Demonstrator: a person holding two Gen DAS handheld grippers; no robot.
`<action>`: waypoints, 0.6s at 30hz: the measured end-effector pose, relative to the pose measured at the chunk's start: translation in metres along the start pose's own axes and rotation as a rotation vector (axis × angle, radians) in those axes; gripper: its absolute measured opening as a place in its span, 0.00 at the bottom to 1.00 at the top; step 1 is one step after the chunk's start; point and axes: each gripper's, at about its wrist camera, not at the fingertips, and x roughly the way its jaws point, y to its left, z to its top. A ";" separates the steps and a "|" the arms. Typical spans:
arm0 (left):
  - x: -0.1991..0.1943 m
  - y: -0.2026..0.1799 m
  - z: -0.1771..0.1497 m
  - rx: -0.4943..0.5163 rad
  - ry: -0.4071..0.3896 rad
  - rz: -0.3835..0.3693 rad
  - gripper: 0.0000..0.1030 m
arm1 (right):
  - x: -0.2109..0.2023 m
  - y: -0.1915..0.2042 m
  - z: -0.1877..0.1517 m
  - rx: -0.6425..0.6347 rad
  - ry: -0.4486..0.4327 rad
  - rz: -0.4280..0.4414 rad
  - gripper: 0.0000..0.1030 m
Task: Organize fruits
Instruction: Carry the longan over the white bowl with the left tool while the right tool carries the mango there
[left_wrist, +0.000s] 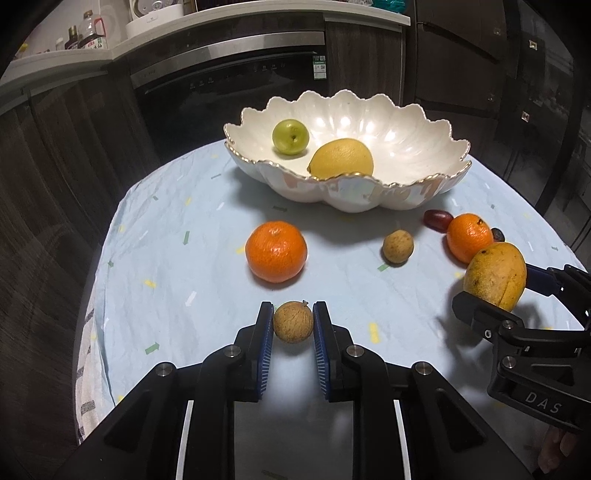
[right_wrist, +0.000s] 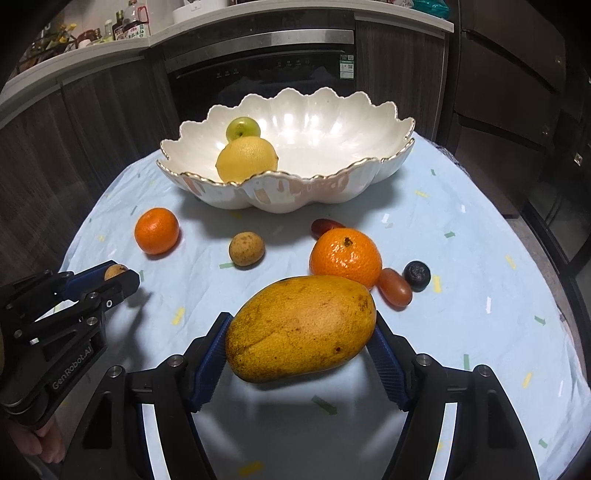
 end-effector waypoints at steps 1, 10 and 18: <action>-0.001 0.000 0.001 0.000 -0.002 0.000 0.21 | -0.001 0.000 0.001 -0.001 -0.003 0.000 0.70; -0.015 -0.007 0.010 -0.007 -0.025 -0.010 0.21 | -0.016 -0.008 0.010 0.000 -0.037 0.003 0.70; -0.025 -0.016 0.020 0.000 -0.043 -0.016 0.21 | -0.029 -0.016 0.019 -0.001 -0.070 0.006 0.70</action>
